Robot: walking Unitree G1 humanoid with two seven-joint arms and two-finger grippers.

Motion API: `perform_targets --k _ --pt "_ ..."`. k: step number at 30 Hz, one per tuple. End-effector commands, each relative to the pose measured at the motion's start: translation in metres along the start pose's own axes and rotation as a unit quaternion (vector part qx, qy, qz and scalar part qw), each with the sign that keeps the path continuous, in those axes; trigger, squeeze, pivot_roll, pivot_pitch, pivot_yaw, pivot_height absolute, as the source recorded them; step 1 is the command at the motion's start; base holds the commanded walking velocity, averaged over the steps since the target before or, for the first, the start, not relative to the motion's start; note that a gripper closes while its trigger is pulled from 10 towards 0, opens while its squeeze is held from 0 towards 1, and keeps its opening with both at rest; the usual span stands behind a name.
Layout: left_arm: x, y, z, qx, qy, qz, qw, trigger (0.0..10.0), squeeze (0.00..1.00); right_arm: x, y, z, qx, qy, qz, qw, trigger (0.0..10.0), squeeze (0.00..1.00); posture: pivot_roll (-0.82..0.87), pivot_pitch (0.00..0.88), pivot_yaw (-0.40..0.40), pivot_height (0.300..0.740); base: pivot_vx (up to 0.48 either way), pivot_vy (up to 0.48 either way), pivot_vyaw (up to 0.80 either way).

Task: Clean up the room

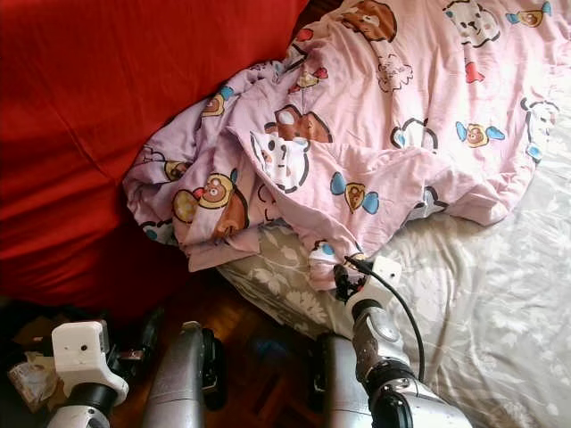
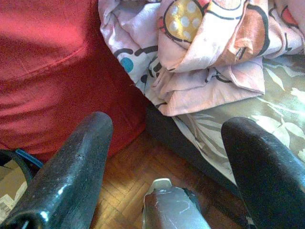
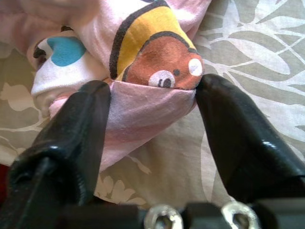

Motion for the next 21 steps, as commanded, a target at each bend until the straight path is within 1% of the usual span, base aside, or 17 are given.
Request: perform_targets --k 1,13,21 --pt "-0.006 0.003 0.006 0.005 0.017 -0.003 1.000 10.0 0.00 -0.012 -0.011 0.004 -0.017 0.015 -0.008 1.000 0.0 0.00 0.16 0.452 -0.003 0.638 0.000 0.000 0.00" --pt "-0.009 0.001 0.011 0.001 0.031 -0.007 1.000 10.0 0.00 -0.017 -0.006 0.005 -0.009 0.021 -0.016 1.000 0.0 0.00 0.16 0.458 -0.002 0.638 0.000 0.000 0.00" --pt "-0.010 0.003 0.011 0.001 0.034 -0.011 0.999 10.0 0.00 -0.020 -0.001 0.004 0.003 0.025 -0.024 0.999 0.0 0.00 0.16 0.458 0.001 0.638 0.000 0.000 0.00"
Point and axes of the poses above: a point about 5 cm out from each wrist's last joint towards the gripper, its own z axis pointing back from the gripper into the wrist, its own x axis along the axis of the wrist's last joint, y = z × x, the point moved 6 cm from there along -z, pointing out of the wrist towards the gripper, and after that the axes turned 11 degrees about -z, right-handed, at the moved point
